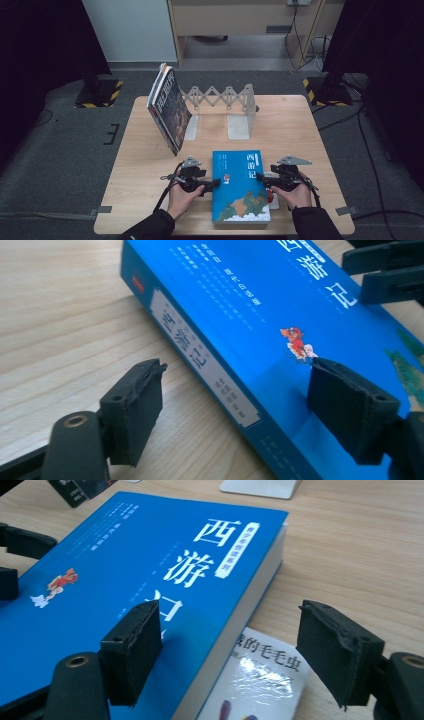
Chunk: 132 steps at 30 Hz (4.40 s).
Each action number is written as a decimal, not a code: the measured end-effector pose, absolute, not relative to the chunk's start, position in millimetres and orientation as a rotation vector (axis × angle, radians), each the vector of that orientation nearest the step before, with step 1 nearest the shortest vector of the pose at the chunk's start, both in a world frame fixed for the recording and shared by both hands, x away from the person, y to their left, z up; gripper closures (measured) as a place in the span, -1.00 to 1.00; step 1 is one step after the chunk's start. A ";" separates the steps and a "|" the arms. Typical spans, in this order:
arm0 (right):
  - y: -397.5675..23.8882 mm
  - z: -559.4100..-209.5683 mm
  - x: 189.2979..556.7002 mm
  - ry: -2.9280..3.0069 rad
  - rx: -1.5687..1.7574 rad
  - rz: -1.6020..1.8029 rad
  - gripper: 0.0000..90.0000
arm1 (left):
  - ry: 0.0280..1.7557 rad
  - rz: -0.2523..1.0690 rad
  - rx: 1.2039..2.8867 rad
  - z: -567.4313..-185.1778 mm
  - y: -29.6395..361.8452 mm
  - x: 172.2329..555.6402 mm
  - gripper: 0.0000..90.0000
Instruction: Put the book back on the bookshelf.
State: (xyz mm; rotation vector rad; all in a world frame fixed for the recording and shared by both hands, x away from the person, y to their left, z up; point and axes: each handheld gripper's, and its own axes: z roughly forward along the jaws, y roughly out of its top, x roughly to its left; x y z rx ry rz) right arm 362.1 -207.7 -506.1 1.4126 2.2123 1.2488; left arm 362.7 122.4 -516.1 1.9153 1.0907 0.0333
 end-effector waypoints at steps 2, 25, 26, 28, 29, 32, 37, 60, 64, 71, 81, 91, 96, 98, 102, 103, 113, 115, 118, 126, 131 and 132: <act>-205.2 -506.9 362.1 2.226 1.413 1.252 -0.44 | 1.084 0.013 1.905 -518.5 121.5 363.8 -0.58; -194.3 -516.1 366.9 2.306 1.465 1.355 -0.56 | 1.068 -0.150 1.806 -539.2 113.1 370.7 -0.81; -194.2 -516.6 367.1 2.306 1.458 1.358 -0.56 | 1.067 -0.149 1.806 -539.3 113.0 370.7 -0.81; -193.2 -517.2 367.2 2.312 1.468 1.368 -0.58 | 1.058 -0.149 1.807 -539.8 112.9 370.6 -0.83; -192.7 -517.6 367.3 2.311 1.469 1.368 -0.60 | 1.053 -0.147 1.804 -540.3 113.2 370.4 -0.83; -191.2 -518.8 367.5 2.311 1.474 1.374 -0.67 | 1.044 -0.138 1.782 -542.7 113.9 368.8 -0.83; -188.3 -522.3 368.3 2.323 1.484 1.379 -0.81 | 1.040 -0.141 1.763 -544.5 114.5 369.1 -0.82; -194.0 -524.4 368.3 2.294 1.516 1.423 -0.65 | 1.094 -0.179 1.727 -544.0 116.1 372.2 -0.64; -195.9 -523.8 368.3 2.274 1.549 1.430 -0.58 | 1.113 -0.189 1.715 -543.8 116.6 372.3 -0.59; -195.9 -522.5 367.6 2.270 1.542 1.418 -0.53 | 1.145 -0.223 1.681 -542.4 120.2 373.9 -0.38; -199.0 -520.0 368.5 2.258 1.546 1.435 -0.33 | 1.115 -0.244 1.643 -531.0 122.7 372.8 -0.13; -195.1 -516.7 368.4 2.296 1.488 1.468 -0.21 | 1.107 -0.252 1.667 -529.7 106.2 368.9 -0.07; -195.8 -516.4 368.3 2.306 1.455 1.438 -0.21 | 1.115 -0.267 1.661 -530.6 107.4 369.4 -0.04; -196.2 -516.1 368.0 2.309 1.450 1.436 -0.21 | 1.115 -0.269 1.660 -529.9 107.5 369.5 -0.02; -199.5 -515.0 366.8 2.319 1.435 1.432 -0.15 | 1.123 -0.286 1.658 -527.8 108.4 369.7 0.01; -200.2 -514.9 366.0 2.310 1.455 1.438 -0.12 | 1.124 -0.289 1.660 -527.6 108.5 370.0 0.02; -204.4 -511.5 365.8 2.260 1.495 1.460 0.16 | 1.139 -0.313 1.663 -523.5 107.4 372.6 0.05; -204.5 -510.9 365.6 2.261 1.500 1.465 0.16 | 1.146 -0.321 1.658 -523.8 107.0 373.5 0.06; -204.8 -510.6 365.5 2.262 1.491 1.468 0.17 | 1.135 -0.334 1.657 -524.0 106.1 375.8 0.07; -203.5 -507.9 365.7 2.236 1.451 1.503 0.17 | 1.132 -0.322 1.651 -512.6 108.4 378.0 0.14; -203.2 -503.1 366.3 2.193 1.423 1.565 0.19 | 1.112 -0.287 1.648 -501.2 110.6 380.5 0.18; -202.9 -502.1 366.6 2.179 1.405 1.577 0.19 | 1.110 -0.282 1.644 -499.1 111.0 380.9 0.19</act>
